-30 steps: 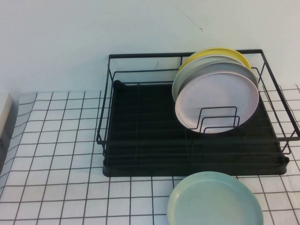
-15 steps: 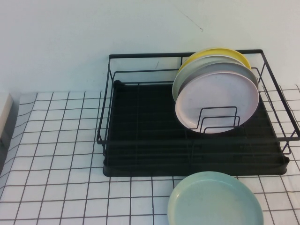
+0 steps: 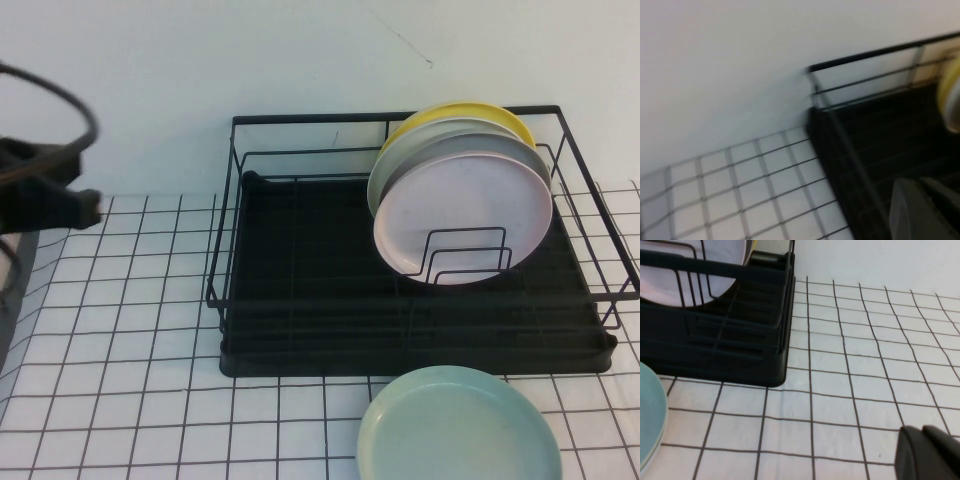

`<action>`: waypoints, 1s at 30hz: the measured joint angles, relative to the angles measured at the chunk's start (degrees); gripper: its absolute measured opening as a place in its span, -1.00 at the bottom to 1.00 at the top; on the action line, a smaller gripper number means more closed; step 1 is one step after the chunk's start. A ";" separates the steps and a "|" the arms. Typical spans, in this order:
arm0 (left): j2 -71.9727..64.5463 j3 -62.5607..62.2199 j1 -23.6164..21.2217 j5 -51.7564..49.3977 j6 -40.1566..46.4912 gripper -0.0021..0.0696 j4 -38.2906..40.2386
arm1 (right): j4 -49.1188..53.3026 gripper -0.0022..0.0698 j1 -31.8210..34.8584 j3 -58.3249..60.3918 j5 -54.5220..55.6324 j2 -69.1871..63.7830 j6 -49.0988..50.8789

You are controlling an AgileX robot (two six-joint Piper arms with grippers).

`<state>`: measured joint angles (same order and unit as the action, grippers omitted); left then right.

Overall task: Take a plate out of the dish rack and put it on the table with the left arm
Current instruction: Grasp the plate from the shelf

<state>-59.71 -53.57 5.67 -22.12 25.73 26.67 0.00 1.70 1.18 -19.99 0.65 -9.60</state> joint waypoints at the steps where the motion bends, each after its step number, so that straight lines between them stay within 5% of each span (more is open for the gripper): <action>1: -2.59 -2.20 1.35 -0.70 4.08 -0.95 2.20 | 0.00 -0.95 0.00 0.00 0.00 0.00 0.00; 17: -32.55 -22.99 22.25 -2.75 25.44 -0.91 5.58 | 0.00 -0.95 0.00 0.00 0.00 0.00 0.00; 26: -41.32 -28.11 26.12 4.32 34.35 0.03 6.14 | 0.00 -0.95 0.00 0.00 0.00 0.00 0.00; 30: -44.38 -28.67 26.86 8.83 37.51 0.13 6.42 | 0.00 -0.95 0.00 0.00 0.00 0.00 0.00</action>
<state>-104.09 -82.24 32.53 -13.29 63.24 33.10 0.00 1.70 1.18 -19.99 0.65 -9.60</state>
